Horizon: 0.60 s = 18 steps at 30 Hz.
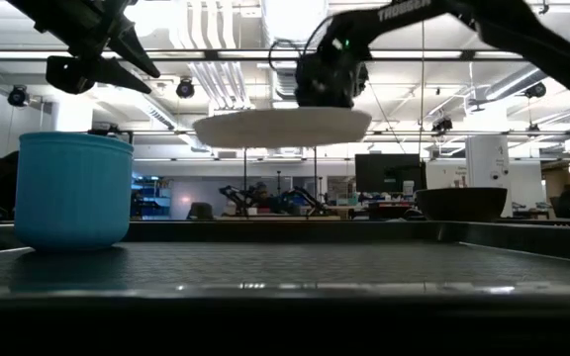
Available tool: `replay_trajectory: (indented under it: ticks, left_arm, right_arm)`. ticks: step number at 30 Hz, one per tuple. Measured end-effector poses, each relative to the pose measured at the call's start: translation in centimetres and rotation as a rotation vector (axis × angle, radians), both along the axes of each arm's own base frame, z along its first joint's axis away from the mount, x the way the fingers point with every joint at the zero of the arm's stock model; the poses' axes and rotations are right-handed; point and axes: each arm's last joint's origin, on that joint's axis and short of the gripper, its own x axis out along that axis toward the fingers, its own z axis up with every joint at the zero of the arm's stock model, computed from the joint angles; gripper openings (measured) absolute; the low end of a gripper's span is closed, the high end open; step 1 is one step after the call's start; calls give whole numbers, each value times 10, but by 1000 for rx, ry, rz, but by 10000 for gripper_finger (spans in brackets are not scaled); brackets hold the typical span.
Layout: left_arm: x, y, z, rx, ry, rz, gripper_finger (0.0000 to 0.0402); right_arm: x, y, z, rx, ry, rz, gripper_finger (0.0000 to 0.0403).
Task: Set up tray
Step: Put the white plate at the bottom of the black tray
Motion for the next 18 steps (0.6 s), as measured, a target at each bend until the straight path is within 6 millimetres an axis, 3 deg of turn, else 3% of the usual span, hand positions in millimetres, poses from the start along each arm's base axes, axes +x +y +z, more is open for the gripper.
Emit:
replay_trajectory:
  ticks: [4,8,18]
  left_arm:
    - [0,0,0,7,7,-14,120]
    - [0,0,0,6,12,-20,120]
    - [-5,-3,-2,-7,55,-108,120]
  right_arm:
    - [4,32,9,15,33,82,8]
    - [16,72,-1,55,112,189,8]
    - [43,152,-64,137,163,347,8]
